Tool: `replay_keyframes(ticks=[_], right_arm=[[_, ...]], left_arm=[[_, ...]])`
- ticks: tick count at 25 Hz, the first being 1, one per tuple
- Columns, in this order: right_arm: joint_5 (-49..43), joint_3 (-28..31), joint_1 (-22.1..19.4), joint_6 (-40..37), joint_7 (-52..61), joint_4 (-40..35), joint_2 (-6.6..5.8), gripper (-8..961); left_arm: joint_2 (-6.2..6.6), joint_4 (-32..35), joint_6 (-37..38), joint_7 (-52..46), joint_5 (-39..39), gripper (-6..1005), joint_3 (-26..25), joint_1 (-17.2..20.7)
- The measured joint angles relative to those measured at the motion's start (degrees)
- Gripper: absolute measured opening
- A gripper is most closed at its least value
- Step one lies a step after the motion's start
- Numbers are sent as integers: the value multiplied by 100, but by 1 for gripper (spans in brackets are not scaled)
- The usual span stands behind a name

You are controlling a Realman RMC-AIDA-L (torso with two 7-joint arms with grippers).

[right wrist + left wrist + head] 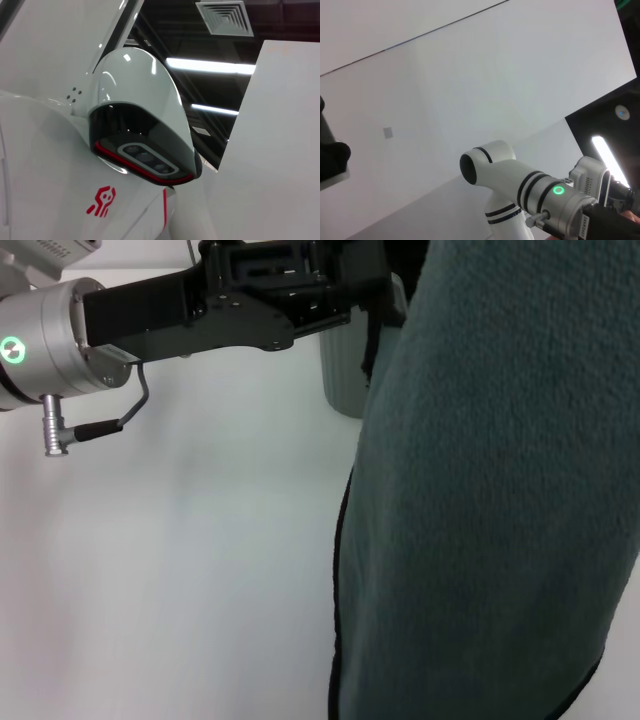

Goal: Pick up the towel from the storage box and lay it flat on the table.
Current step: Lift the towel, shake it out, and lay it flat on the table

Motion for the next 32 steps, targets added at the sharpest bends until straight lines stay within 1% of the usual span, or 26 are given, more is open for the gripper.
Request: replay_keyframes(ticks=[15,21,23,29,32], right_arm=[[-4,-15,5,4,-24,38,-1,32],[-45,-18,3,4,-24,38,19,32],[-52,-14,-9,8,-24,52,24,32],[-56,39,-55,16,-50,301,27,33],[-54,112,-156,31,-58,434,23,33]], left_arm=[[-15,41,12,33,66,238,125,-46],[-29,15,-8,214,67,176,171,-82],[-36,11,-22,255,60,44,165,-66],[-41,5,-36,419,19,33,119,14],[-39,16,-78,479,9,27,97,59]])
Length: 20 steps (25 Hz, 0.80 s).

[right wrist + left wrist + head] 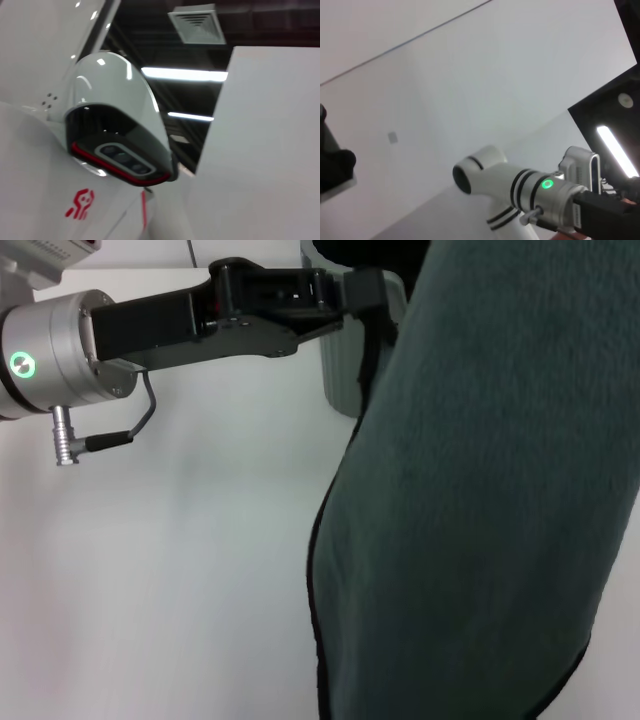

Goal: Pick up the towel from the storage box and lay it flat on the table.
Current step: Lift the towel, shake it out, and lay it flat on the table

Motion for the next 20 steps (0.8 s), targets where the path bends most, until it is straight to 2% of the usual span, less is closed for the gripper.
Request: replay_keyframes(ticks=[5,9,13,18,20], right_arm=[[-17,269,-362,94,55,358,18,33],[76,317,-881,314,165,710,72,34],[-165,304,-1460,412,100,738,264,34],[-648,319,-2076,788,-155,700,528,34],[-771,320,-2253,922,-261,641,598,34]], left_arm=[[47,122,-14,276,-5,22,-221,136],[120,484,-10,644,-63,20,-328,373],[193,796,-10,1153,-226,19,-361,691],[204,946,-14,2022,-267,19,-366,987],[210,987,-14,2373,-256,19,-367,1081]])
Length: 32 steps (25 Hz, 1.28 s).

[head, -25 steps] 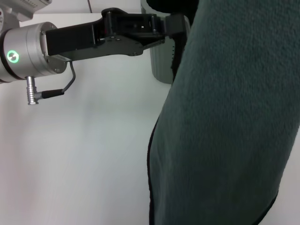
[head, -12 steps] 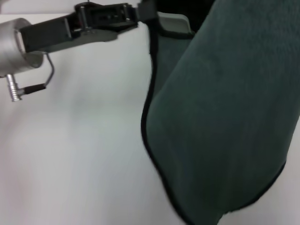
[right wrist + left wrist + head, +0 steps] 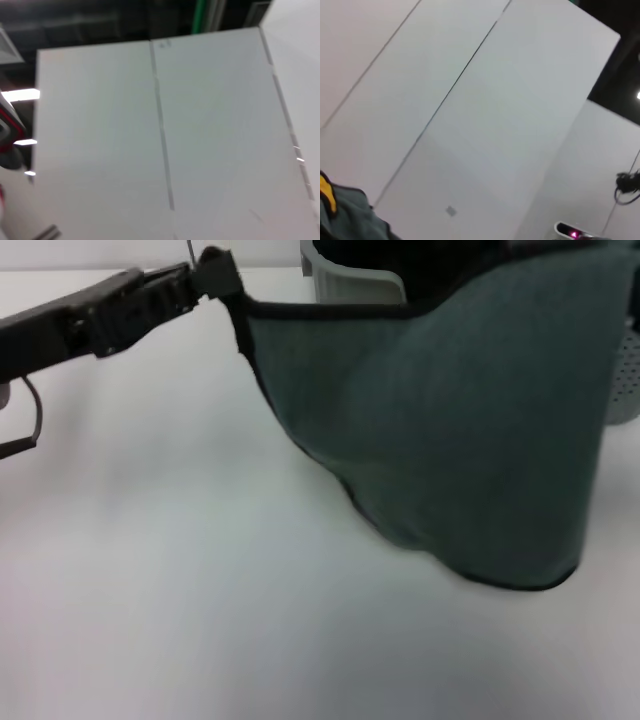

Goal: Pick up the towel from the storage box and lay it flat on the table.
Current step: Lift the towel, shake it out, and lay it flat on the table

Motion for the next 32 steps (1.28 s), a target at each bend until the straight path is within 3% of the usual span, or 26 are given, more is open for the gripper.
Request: replay_keyframes(ticks=[3,6,12,21,28,31,32], right_arm=[[-67,3,-207,301,-110,-50,31,35],[-143,7,-247,549,-161,-64,-47,35],[-250,-2,98,625,-109,307,-534,35],[-658,139,461,751,364,209,-917,36],[-1019,109,710,1003,459,-300,-832,36],[-1376,79,681,748,583,-483,-650,36],[-1530,78,572,583,664,-696,-526,37]], left_arm=[[0,35,0,612,-67,18,-14,144],[3,60,0,1196,-98,18,-115,254],[29,94,0,1852,-109,18,-357,337],[75,177,6,2039,-406,20,-429,247],[106,156,-83,2040,-344,21,-428,29],[147,159,-11,1976,-145,22,-379,106],[169,179,31,1959,-77,22,-369,174]])
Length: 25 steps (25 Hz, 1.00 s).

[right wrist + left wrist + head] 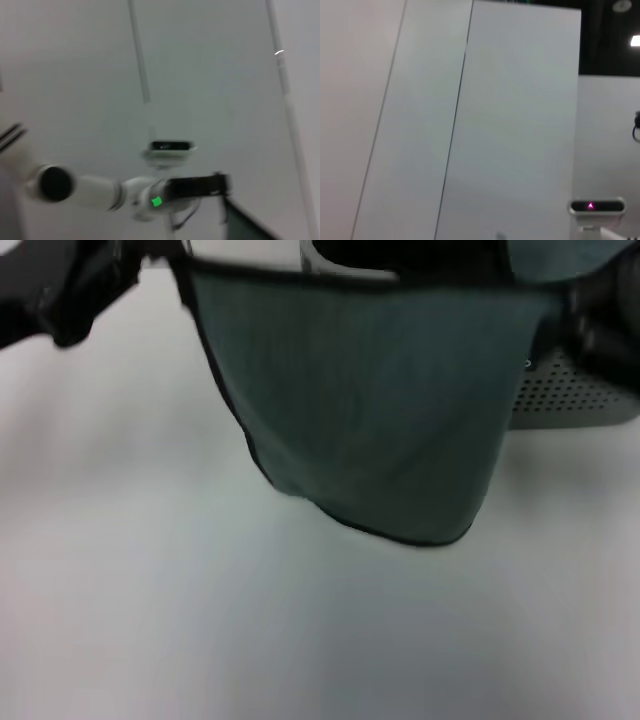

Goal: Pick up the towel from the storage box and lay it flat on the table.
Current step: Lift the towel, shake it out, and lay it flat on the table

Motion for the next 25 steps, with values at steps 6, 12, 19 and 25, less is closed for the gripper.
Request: replay_keyframes(ticks=[6,12,19,25], right_arm=[[-325,29,-716,-799,594,-1355,459,37],[-52,392,-1262,-1136,1625,-2380,524,37],[-1441,-384,-543,-62,1151,-610,616,38],[-1776,-1095,-363,1280,1415,-488,574,38]], left_arm=[[181,150,571,-110,16,23,87,625],[234,858,591,-586,-1061,24,1271,1246],[-57,-214,-1131,-174,645,25,901,737],[-167,-350,-2358,-78,997,26,881,697]])
